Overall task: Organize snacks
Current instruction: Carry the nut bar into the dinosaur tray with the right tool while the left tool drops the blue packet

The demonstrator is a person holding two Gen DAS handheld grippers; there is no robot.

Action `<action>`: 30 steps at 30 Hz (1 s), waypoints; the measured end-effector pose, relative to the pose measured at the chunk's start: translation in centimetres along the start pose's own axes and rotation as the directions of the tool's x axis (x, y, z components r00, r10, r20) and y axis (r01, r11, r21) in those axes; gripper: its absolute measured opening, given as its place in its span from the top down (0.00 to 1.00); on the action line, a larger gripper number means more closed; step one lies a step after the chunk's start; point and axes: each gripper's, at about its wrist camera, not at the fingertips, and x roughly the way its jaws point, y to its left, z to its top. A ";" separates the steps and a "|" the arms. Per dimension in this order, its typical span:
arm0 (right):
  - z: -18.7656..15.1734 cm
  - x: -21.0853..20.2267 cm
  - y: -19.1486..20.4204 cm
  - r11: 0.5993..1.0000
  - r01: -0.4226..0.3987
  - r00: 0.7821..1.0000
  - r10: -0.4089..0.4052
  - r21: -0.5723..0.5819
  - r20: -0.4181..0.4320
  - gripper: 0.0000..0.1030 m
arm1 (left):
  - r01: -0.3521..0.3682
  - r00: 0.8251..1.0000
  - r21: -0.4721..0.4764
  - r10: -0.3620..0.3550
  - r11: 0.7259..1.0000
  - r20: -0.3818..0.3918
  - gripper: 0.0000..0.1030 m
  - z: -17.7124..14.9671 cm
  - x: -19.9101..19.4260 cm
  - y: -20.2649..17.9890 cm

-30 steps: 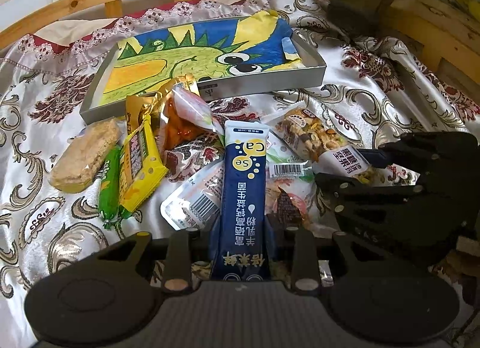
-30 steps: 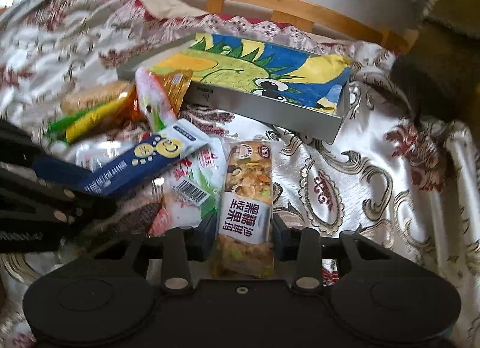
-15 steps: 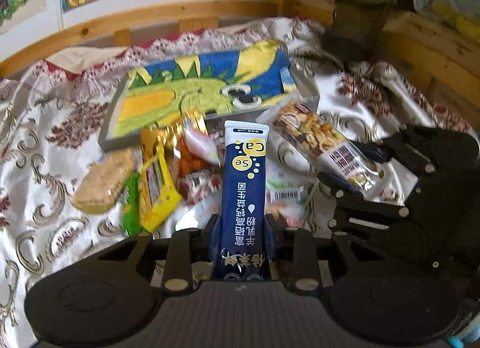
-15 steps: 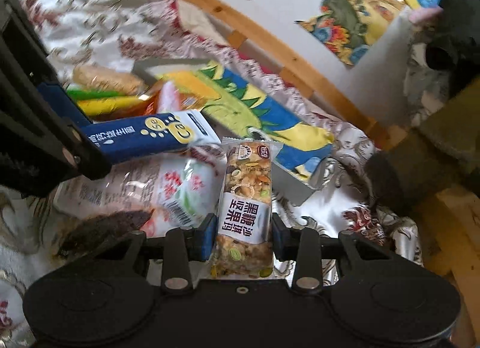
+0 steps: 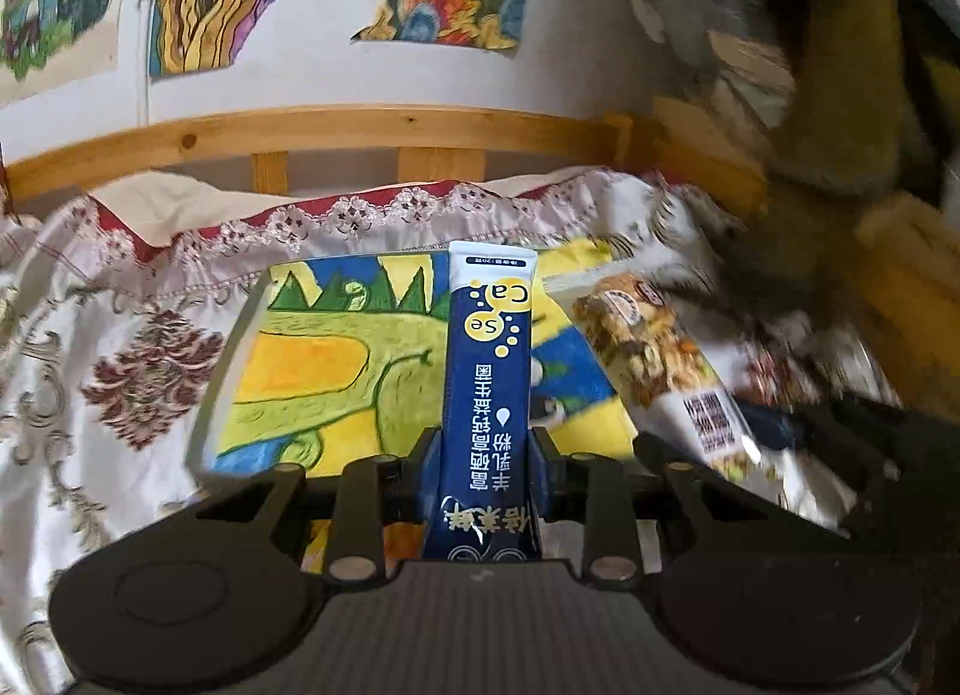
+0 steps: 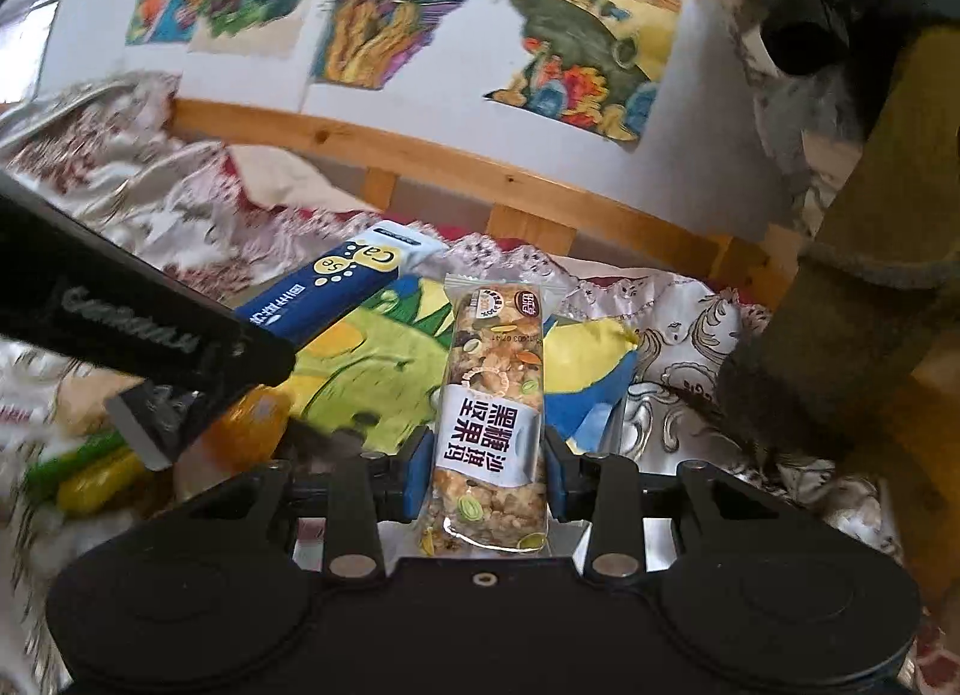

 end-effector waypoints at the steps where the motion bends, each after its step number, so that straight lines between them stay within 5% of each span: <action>1: 0.2 0.6 -0.3 1.000 0.000 1.000 0.000 0.008 0.004 0.62 | 0.003 1.000 -0.018 -0.003 1.000 -0.005 0.68 0.5 0.9 0.0; 11: 0.2 8.0 -4.1 0.988 -0.002 0.998 0.011 0.157 -0.059 0.62 | -0.026 0.995 -0.150 0.010 0.988 -0.103 0.68 2.9 10.5 1.8; 23: -1.1 11.2 -4.8 0.978 -0.016 0.992 0.042 0.207 -0.120 0.62 | -0.092 0.973 -0.120 0.064 0.988 -0.223 0.64 1.8 14.3 1.4; 27: -1.3 10.9 -4.9 0.976 -0.013 0.993 0.038 0.218 -0.112 0.47 | -0.104 0.974 -0.151 0.070 0.983 -0.213 0.38 1.7 13.5 1.8; 30: -1.2 10.1 -5.3 0.972 -0.013 0.996 0.034 0.236 -0.086 0.37 | -0.109 0.979 -0.164 0.077 0.980 -0.188 0.28 2.1 12.1 2.2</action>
